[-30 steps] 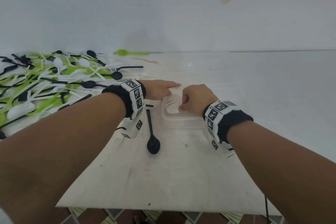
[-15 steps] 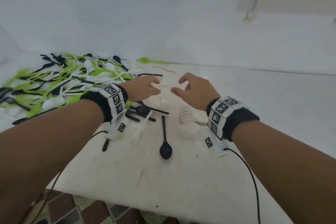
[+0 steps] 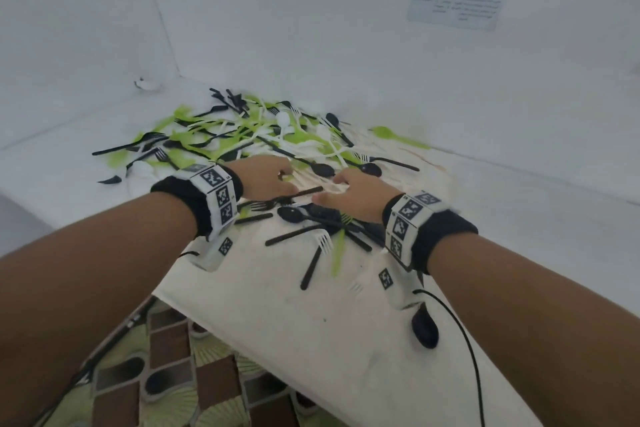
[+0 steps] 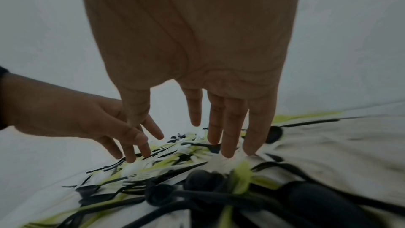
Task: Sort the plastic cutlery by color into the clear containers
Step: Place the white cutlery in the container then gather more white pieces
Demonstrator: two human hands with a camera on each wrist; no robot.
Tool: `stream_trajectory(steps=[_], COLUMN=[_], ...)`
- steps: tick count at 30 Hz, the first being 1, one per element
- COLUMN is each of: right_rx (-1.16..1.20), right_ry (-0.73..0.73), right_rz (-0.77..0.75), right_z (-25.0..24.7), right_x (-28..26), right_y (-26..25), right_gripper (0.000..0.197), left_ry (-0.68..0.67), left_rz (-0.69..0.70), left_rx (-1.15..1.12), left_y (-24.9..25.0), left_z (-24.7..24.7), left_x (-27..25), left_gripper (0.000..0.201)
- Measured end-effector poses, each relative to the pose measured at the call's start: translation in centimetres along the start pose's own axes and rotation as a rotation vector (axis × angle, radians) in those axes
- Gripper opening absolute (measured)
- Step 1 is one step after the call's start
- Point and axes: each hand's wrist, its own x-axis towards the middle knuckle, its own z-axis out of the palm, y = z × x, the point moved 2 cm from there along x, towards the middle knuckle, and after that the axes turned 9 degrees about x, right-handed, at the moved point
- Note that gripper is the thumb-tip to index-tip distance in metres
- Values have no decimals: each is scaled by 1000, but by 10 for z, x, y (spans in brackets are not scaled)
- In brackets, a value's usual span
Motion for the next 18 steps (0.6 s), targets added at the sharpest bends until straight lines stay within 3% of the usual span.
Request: stream_trajectory(steps=[4,10,18], right_rx=[-29,-73,-67], right_ry=[-38,-67,-86], right_rz=[-22,-67,-92], right_z=[31,82,146], right_x=[39,100,167], right_y=[-41,-115,-187], right_gripper=[76,49,38], left_ry=[-19,47,33], left_rz=[-75,-151,-219], left_rx=[-58,-84,-147], left_y=[-69,-180,-301], left_z=[6,9,26], left_x=[-6,-15,-29], left_gripper=[53,43,33])
